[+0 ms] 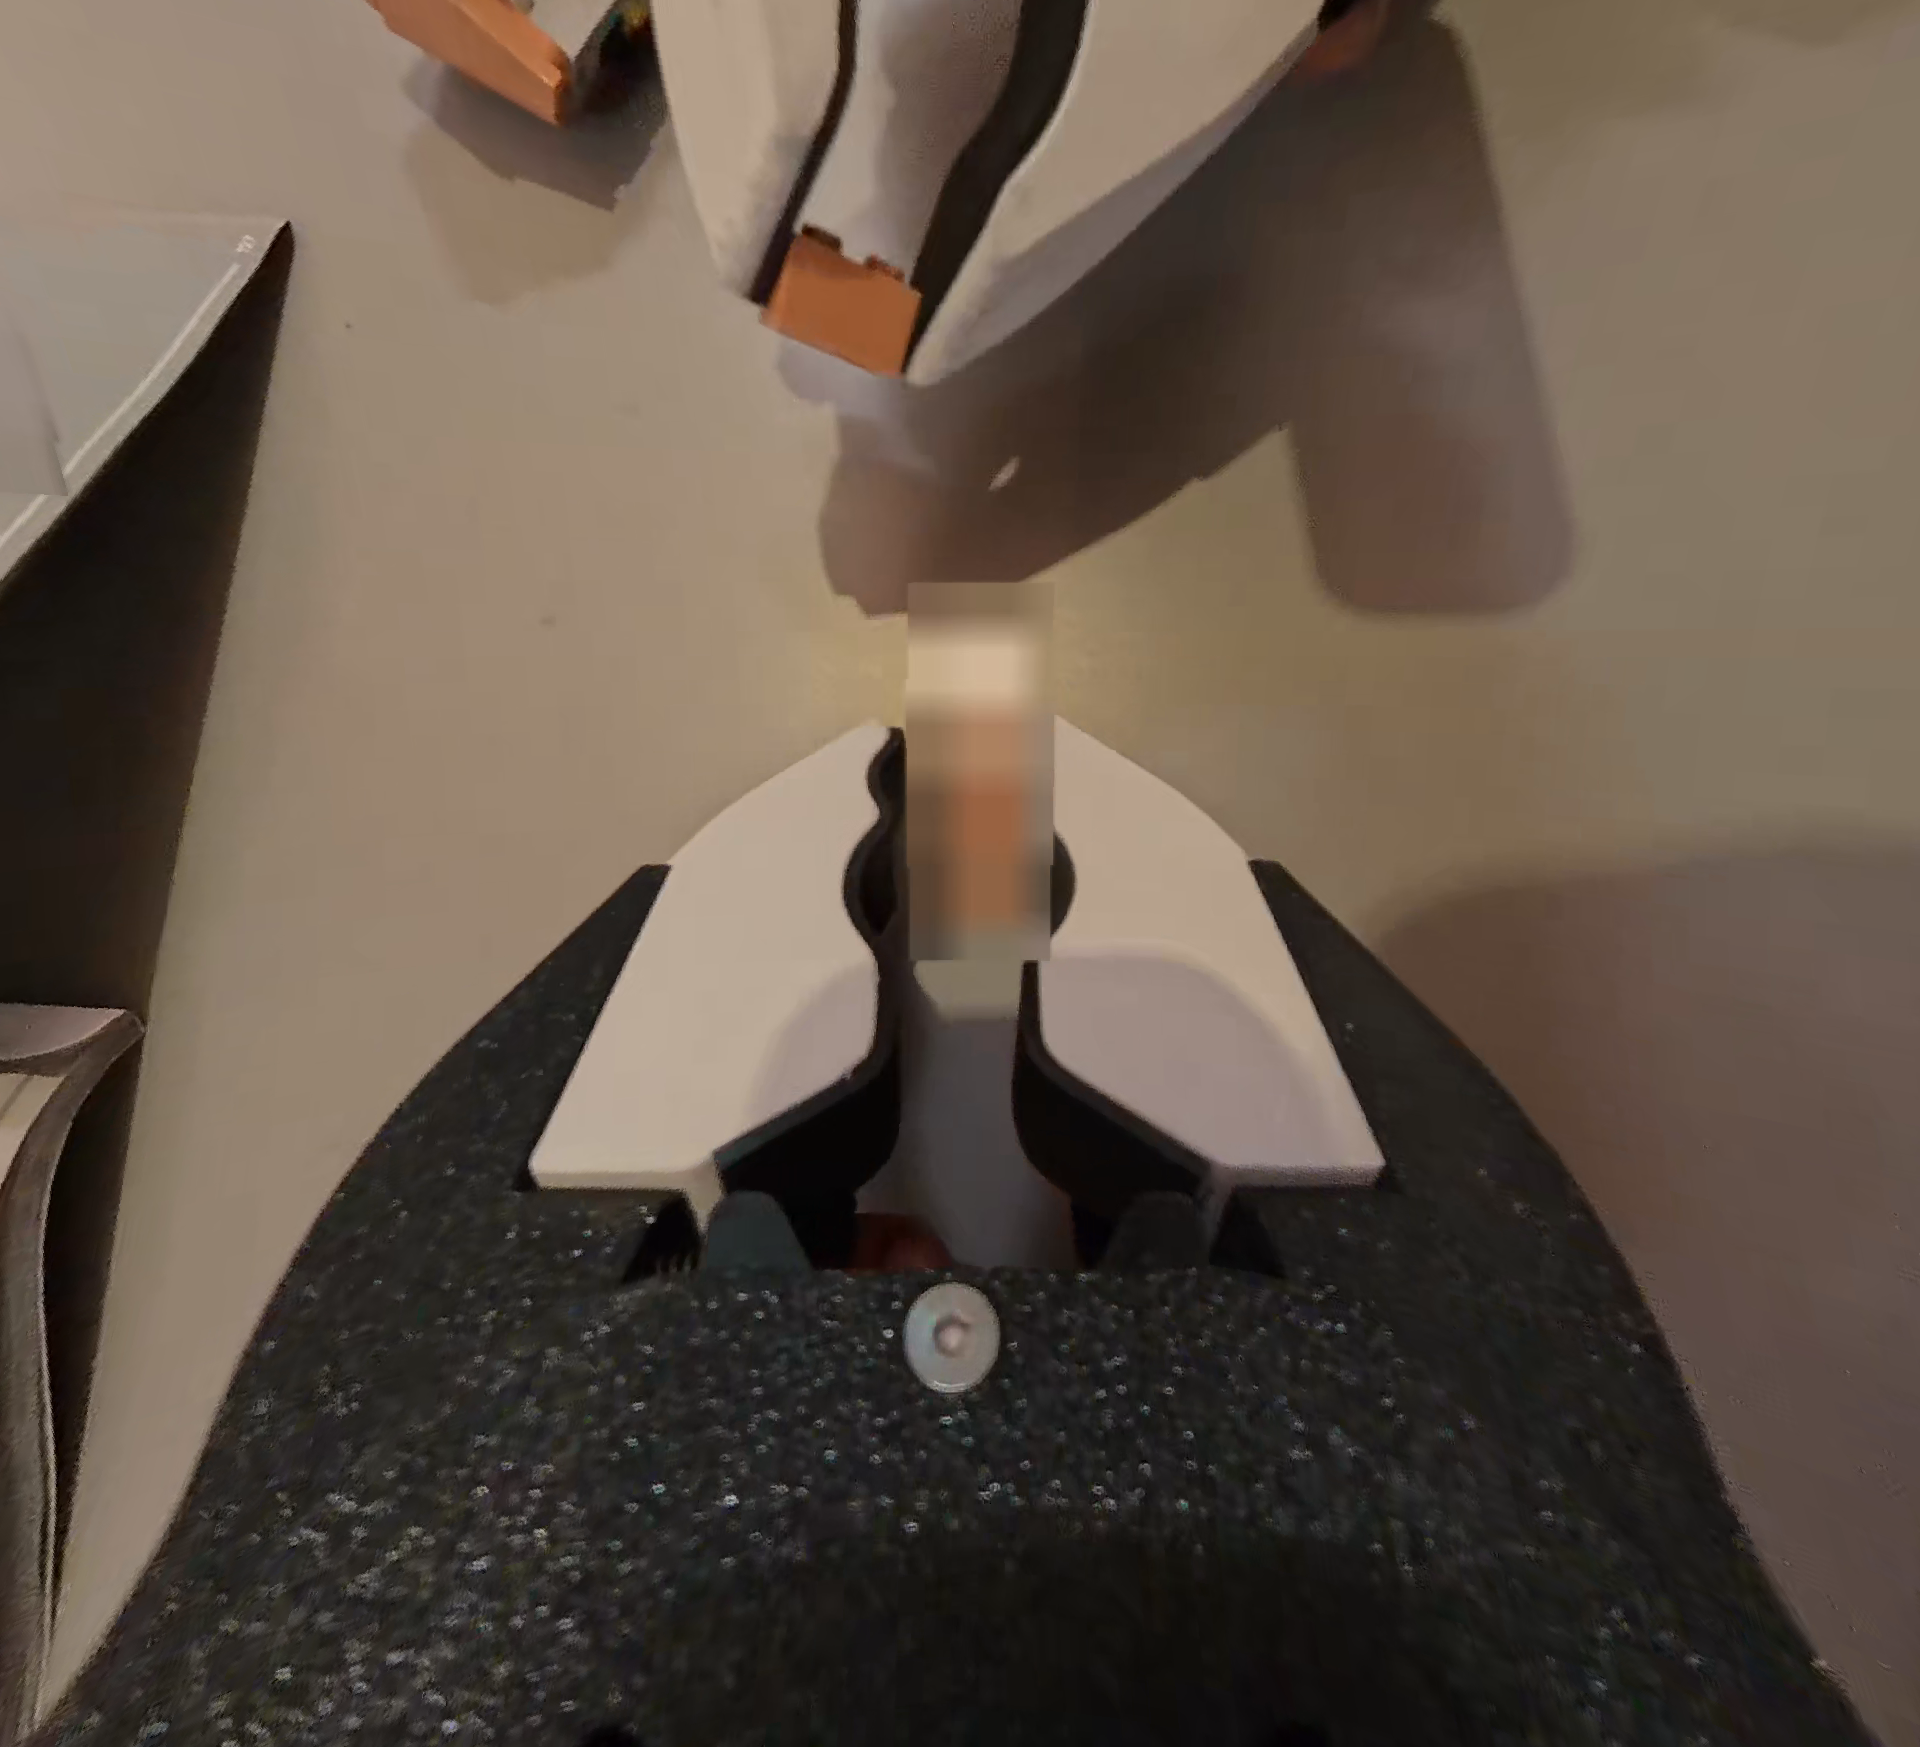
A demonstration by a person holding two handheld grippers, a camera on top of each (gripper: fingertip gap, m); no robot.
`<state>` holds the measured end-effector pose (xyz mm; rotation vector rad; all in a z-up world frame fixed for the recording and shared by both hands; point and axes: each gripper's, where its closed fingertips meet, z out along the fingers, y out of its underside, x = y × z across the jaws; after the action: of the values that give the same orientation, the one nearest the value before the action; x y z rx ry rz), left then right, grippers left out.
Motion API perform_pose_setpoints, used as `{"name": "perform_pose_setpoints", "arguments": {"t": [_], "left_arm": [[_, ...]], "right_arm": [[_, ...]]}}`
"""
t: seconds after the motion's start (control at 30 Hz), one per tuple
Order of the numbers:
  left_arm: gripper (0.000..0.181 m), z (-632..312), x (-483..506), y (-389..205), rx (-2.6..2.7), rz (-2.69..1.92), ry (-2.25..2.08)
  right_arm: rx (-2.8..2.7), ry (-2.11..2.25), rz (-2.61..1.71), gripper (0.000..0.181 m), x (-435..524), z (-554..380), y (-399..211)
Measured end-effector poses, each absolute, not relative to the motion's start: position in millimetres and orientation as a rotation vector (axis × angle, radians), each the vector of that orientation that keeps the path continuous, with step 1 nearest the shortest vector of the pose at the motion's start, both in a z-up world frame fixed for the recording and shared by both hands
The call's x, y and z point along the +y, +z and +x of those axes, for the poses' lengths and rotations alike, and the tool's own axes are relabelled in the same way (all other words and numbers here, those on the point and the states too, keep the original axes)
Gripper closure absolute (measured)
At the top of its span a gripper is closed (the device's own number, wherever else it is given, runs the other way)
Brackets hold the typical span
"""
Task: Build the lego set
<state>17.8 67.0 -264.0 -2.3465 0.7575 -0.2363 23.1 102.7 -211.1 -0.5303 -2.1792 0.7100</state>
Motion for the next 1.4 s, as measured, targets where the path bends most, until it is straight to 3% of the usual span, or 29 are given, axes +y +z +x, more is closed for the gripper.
{"name": "perform_pose_setpoints", "arguments": {"t": [0.4, 1.4], "left_arm": [[0.166, 27, 69, -255, 0.680, -2.289, -0.467], [0.165, 32, 71, -238, 0.796, -2.184, -0.323]], "right_arm": [[-2.434, 0.785, -0.699, 0.165, 84, 36, -232], [-2.710, 0.507, -0.796, 0.164, 78, 35, -237]]}}
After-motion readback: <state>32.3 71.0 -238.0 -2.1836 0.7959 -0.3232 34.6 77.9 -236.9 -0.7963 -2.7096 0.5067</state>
